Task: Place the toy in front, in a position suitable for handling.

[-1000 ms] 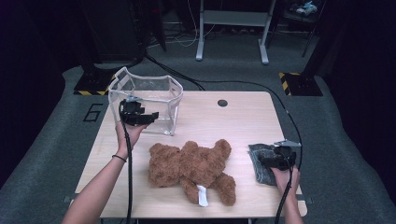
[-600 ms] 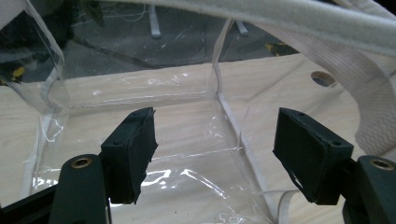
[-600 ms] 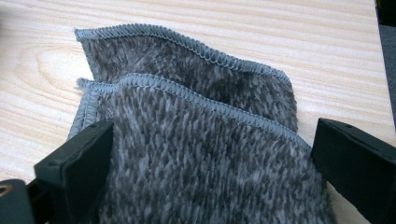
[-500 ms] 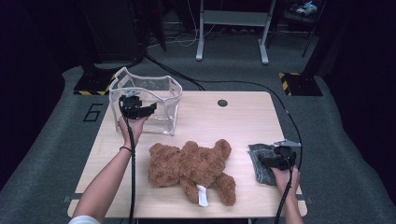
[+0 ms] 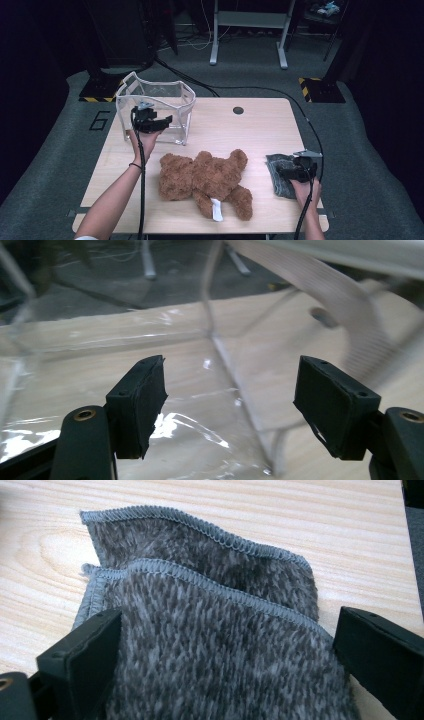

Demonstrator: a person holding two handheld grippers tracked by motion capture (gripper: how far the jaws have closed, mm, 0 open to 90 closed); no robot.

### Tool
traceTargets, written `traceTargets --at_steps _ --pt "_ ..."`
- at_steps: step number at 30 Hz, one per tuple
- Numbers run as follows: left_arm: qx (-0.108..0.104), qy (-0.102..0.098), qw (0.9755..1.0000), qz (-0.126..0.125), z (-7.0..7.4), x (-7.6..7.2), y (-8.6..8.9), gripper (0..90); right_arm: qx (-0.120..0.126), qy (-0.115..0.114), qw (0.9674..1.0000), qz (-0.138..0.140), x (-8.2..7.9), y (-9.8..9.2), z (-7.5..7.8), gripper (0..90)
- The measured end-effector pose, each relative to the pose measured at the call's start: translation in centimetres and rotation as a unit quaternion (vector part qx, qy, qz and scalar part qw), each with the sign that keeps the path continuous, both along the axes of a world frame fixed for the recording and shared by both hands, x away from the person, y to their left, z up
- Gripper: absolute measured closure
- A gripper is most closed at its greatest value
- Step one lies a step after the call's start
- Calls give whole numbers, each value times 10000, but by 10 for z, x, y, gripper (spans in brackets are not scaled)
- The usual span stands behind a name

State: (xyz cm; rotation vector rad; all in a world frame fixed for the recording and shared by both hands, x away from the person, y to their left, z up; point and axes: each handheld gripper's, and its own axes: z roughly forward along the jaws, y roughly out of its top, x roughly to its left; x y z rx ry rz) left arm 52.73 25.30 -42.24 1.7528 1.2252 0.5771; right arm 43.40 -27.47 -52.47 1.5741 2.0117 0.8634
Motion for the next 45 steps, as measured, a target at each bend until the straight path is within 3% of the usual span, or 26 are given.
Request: traceTargets --at_steps 12,14,17,21,23,30,35,45 --pt "66 -101 9986 -522 10 -11 -33 298 -1 2 10000 -6 0 0 0 15" --pt "199 -86 9982 -565 12 -11 -38 308 -2 0 10000 -8 0 0 0 15" --pt "319 -18 9983 -484 14 -6 -41 373 -3 1 10000 -8 0 0 0 15" --pt "257 126 9989 -367 14 -1 -41 516 1 3 10000 -7 0 0 0 15" --pt "323 100 9988 -345 15 0 -43 544 0 3 10000 -7 0 0 0 15" --pt "566 -86 9978 -326 16 5 -50 778 6 5 10000 -9 0 0 0 16" --pt "618 -152 9974 -346 15 10 -43 814 8 4 10000 -7 0 0 0 16" --pt "624 -169 9979 -67 16 16 -28 820 9 3 10000 -6 0 0 0 16"
